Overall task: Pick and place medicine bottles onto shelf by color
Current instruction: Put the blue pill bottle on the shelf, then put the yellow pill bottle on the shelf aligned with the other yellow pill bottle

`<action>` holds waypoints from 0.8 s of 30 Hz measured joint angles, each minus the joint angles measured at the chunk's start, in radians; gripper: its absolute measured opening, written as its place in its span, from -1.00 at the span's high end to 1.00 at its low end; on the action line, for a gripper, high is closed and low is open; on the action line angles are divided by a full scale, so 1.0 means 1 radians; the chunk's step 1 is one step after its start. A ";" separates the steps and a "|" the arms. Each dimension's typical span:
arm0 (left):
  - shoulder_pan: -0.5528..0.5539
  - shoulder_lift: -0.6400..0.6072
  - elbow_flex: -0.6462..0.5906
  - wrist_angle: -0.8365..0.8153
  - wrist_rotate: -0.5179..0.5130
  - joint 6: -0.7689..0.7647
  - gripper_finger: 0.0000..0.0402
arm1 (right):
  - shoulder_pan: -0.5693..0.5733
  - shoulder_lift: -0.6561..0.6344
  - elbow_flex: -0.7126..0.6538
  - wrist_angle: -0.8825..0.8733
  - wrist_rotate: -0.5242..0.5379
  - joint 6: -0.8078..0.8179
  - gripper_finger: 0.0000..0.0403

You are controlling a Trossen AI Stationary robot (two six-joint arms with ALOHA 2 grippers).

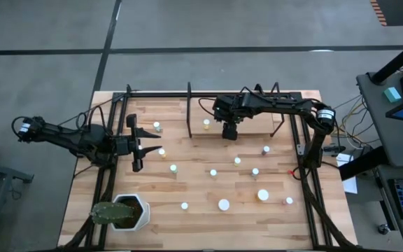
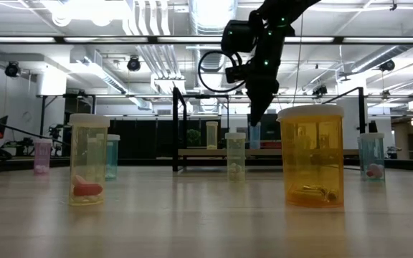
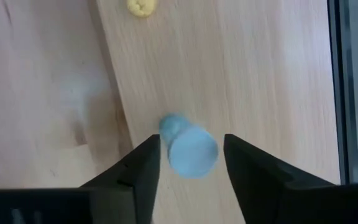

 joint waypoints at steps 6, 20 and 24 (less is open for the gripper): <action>0.000 0.000 0.000 0.000 0.000 0.000 0.36 | 0.000 0.000 0.000 0.001 0.000 -0.006 0.02; 0.000 0.025 0.000 0.021 0.000 0.000 0.36 | 0.023 -0.074 0.011 -0.012 0.035 0.059 0.04; 0.000 0.064 0.002 0.044 0.000 0.000 0.36 | 0.094 -0.183 -0.039 0.039 0.081 0.116 0.07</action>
